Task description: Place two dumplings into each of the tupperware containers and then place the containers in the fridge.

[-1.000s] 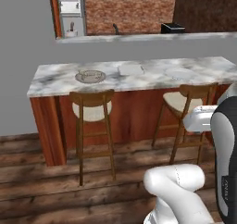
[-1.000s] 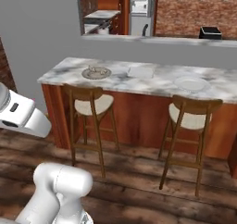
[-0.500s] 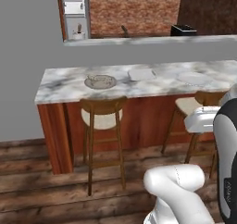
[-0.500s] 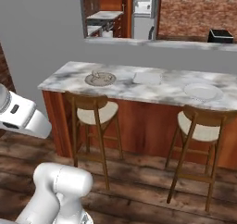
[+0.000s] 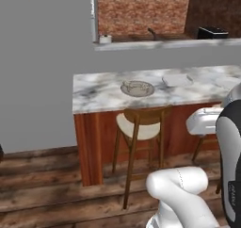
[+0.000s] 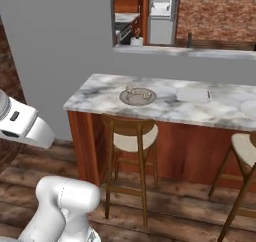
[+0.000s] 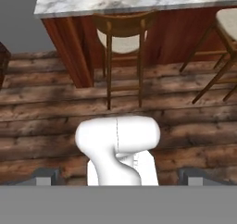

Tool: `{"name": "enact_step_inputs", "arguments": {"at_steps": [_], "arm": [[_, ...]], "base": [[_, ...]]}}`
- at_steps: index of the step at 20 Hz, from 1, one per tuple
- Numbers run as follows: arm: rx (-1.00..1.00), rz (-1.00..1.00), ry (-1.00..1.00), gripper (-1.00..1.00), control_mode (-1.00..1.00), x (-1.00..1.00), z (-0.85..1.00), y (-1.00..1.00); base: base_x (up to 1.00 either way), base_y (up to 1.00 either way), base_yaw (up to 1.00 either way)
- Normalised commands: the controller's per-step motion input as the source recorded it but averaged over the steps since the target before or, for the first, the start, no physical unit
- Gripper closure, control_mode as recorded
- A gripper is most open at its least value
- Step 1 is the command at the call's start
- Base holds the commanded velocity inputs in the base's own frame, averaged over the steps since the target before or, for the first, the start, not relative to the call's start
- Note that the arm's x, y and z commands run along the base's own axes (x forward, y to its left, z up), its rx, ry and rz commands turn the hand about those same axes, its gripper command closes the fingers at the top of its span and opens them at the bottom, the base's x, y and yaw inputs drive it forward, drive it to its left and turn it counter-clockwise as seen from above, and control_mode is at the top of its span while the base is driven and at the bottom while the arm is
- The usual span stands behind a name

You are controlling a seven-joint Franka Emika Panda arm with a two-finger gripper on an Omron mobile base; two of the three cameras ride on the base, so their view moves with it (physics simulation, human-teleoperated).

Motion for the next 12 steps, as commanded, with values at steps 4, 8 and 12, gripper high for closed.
{"name": "enact_step_inputs", "arguments": {"at_steps": [4,8,12], "arm": [[0.0,0.0,0.0,-1.0,1.0,0.0,0.0,0.0],[0.0,0.0,0.0,-1.0,1.0,0.0,0.0,0.0],[0.0,0.0,0.0,-1.0,1.0,0.0,0.0,0.0]], "base": [[0.44,0.24,-0.29],[0.42,0.33,-0.34],[0.23,0.42,-0.13]]}}
